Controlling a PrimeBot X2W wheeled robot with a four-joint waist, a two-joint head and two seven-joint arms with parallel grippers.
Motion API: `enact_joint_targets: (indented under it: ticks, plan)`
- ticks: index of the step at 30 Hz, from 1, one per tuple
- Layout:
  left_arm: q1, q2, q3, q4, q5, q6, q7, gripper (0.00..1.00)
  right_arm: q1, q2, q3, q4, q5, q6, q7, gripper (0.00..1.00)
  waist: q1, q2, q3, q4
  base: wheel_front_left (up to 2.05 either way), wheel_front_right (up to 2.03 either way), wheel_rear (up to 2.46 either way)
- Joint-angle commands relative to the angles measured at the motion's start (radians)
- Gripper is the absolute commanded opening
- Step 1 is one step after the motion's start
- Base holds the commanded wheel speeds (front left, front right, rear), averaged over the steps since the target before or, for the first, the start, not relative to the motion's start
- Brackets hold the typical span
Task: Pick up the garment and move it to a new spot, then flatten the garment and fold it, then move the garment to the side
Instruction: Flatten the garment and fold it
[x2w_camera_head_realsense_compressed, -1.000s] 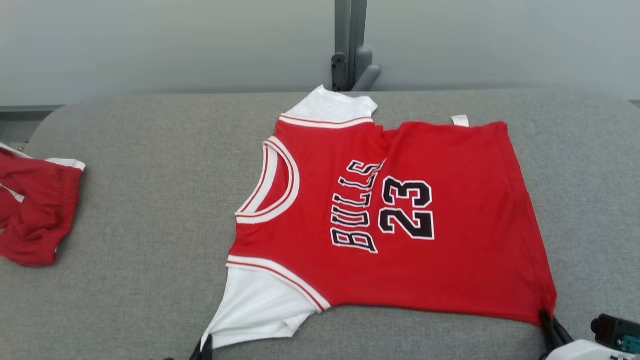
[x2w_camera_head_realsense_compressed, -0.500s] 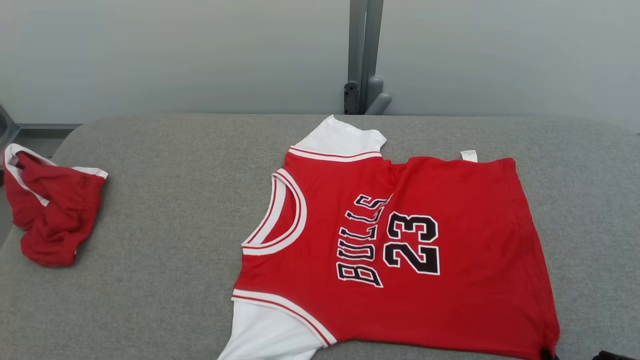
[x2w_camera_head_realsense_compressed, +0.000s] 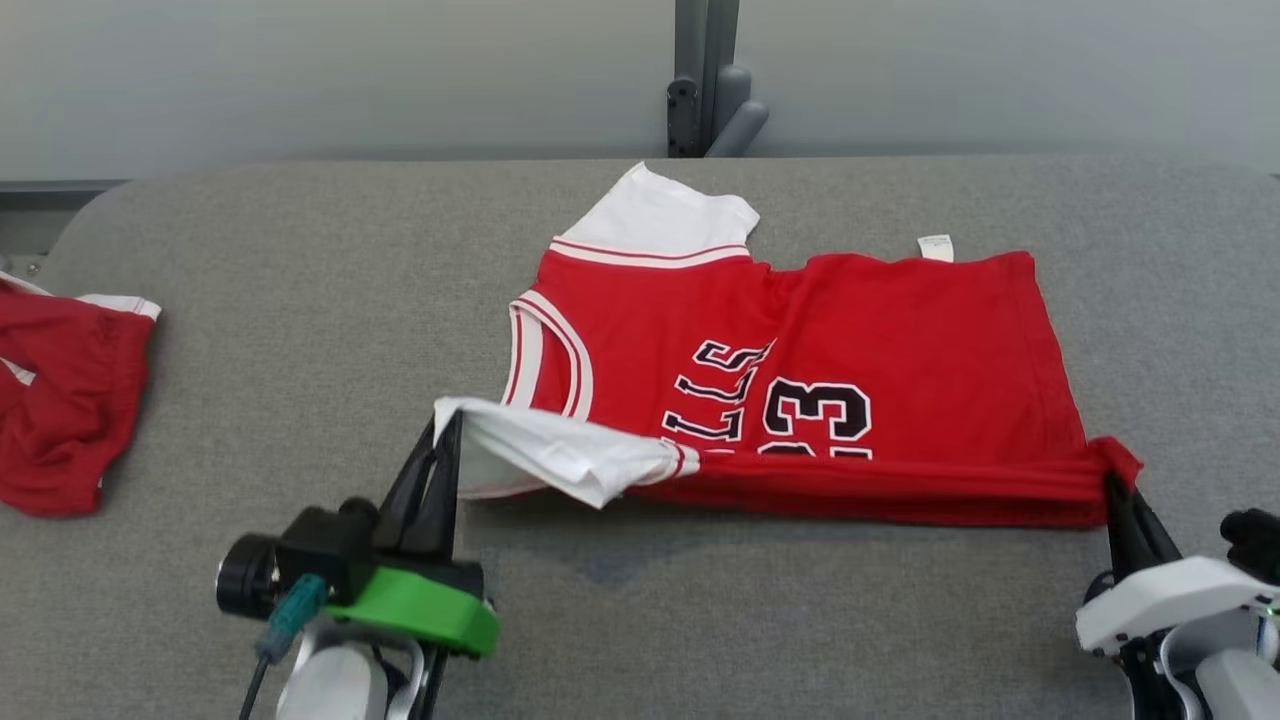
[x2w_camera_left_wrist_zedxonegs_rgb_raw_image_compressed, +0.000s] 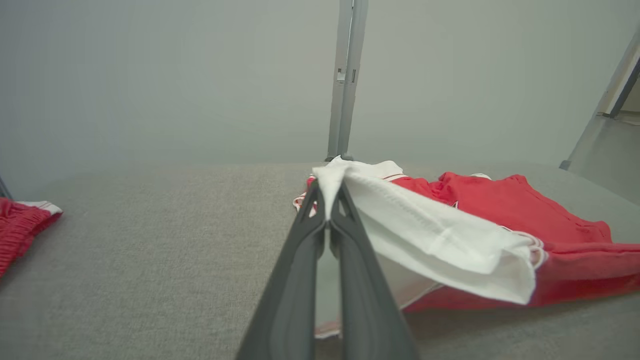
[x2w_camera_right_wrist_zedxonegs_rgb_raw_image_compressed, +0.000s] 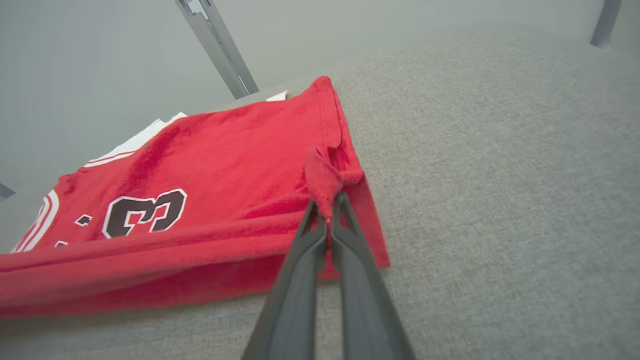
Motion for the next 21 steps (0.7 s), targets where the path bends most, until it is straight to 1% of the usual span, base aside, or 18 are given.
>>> enact_joint_targets:
  ticks: [1,4,5,9,13,21]
  plan:
    - [-0.079,0.005,-0.005,0.011,0.025,-0.003,-0.003,0.0,-0.054,-0.011,0.009,0.008,0.002,-0.002,0.0,0.0,0.0001,0.0077,0.068,-0.023,0.0,0.0,0.0]
    - [-0.171,0.004,-0.011,0.064,0.052,-0.006,-0.003,0.0,-0.131,-0.021,0.024,0.037,-0.007,-0.002,0.0,0.0,0.0001,0.0077,0.102,-0.034,0.0,0.0,0.0]
    - [-0.171,0.004,-0.011,0.064,0.052,-0.006,-0.003,0.0,-0.131,-0.021,0.024,0.037,-0.007,-0.002,0.0,0.0,0.0001,0.0077,0.102,-0.034,0.0,0.0,0.0]
    - [-0.264,0.005,-0.011,0.138,0.075,-0.006,-0.003,0.0,-0.225,-0.028,0.047,0.087,-0.03,-0.002,0.0,0.0,0.0001,0.0077,0.138,-0.046,0.0,0.0,0.0]
    - [-0.316,0.005,-0.01,0.198,0.081,-0.007,-0.003,0.0,-0.296,-0.033,0.058,0.125,-0.054,-0.002,0.0,0.0,0.0001,0.0077,0.169,-0.05,0.0,0.0,0.0]
    - [-0.386,0.004,-0.012,0.273,0.073,-0.005,-0.003,0.0,-0.374,-0.027,0.059,0.175,-0.09,-0.002,0.0,0.0,0.0001,0.0077,0.224,-0.04,0.0,0.0,0.0]
